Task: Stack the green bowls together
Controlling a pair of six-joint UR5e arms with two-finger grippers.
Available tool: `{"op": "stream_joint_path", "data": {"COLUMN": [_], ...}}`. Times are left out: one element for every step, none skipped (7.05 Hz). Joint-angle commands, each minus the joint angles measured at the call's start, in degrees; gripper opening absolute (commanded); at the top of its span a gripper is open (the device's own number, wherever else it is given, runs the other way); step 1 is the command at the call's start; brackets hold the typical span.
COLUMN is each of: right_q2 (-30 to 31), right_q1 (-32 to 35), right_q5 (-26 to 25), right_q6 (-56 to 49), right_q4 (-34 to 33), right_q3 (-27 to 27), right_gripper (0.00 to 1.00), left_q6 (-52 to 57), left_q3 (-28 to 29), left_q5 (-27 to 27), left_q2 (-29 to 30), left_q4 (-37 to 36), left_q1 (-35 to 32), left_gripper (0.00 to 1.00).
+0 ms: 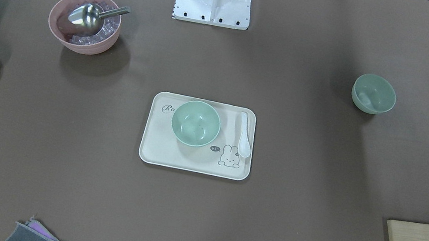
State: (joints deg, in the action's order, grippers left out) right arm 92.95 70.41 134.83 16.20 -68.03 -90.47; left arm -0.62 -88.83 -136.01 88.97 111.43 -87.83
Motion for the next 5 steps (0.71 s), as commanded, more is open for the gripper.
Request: {"op": "stream_joint_path", "data": {"right_q2": [1.6, 1.5, 1.5, 1.6, 1.6], "right_q1": [-2.6, -3.3, -3.4, -3.4, -3.4], "right_q5": [-0.4, -0.3, -0.3, -0.2, -0.2], "right_q6": [0.1, 0.2, 0.2, 0.2, 0.2], "right_q4": [3.8, 5.0, 5.1, 5.1, 5.1], "right_q3": [1.2, 2.4, 2.5, 2.9, 3.4], "right_gripper": [0.86, 0.85, 0.77, 0.66, 0.54], "left_q6": [0.0, 0.0, -0.1, -0.2, -0.2], "left_q3": [0.0, 0.1, 0.0, 0.0, 0.0], "left_q5": [0.3, 0.3, 0.3, 0.3, 0.3], "left_q2": [0.3, 0.9, 0.9, 0.9, 1.1], "left_q4": [-0.1, -0.2, -0.2, -0.2, -0.2], "left_q1": [0.6, 0.7, 0.8, 0.8, 0.8], "left_gripper": [0.99, 0.99, 0.99, 0.98, 0.98]}}
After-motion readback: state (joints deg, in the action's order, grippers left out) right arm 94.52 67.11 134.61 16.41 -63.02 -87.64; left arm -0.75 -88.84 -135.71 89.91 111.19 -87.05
